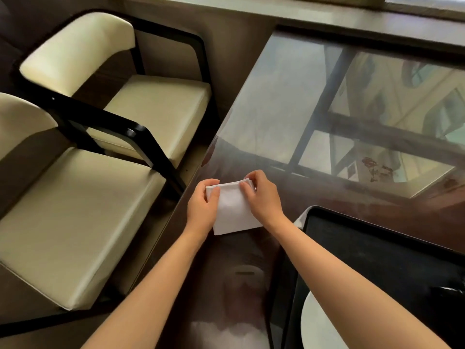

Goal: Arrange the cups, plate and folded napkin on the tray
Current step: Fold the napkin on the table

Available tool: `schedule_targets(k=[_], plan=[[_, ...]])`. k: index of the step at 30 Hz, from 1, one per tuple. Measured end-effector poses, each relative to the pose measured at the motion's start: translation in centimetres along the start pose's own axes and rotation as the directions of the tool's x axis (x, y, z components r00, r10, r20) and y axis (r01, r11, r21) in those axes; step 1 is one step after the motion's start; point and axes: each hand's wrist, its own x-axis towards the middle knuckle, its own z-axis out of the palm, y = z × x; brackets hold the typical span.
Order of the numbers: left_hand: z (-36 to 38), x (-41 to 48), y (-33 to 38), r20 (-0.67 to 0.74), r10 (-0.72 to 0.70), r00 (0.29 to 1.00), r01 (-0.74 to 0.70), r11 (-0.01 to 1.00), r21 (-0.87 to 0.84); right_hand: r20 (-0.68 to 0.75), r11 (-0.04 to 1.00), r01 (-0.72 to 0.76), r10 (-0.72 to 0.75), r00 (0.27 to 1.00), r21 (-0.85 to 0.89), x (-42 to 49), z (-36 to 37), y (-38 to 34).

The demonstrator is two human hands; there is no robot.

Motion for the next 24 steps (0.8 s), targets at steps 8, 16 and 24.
schedule_targets(k=[8, 16, 24], plan=[[3.1, 1.6, -1.7, -0.100, 0.260, 0.960, -0.140, 0.760, 0.634, -0.185, 0.912, -0.029, -0.052, 0.981, -0.409, 0.7, 2.5, 1.4], [2.2, 2.6, -1.8, 0.204, 0.365, 0.908, -0.360, 0.433, 0.827, -0.181, 0.775, -0.008, -0.138, 0.974, -0.631, 1.3, 2.9, 2.2], [0.9, 6.4, 2.7, 0.604, -0.047, 0.796, -0.465, 0.591, 0.659, -0.077, 0.858, 0.096, -0.155, 0.985, -0.505, 0.9, 2.4, 2.3]])
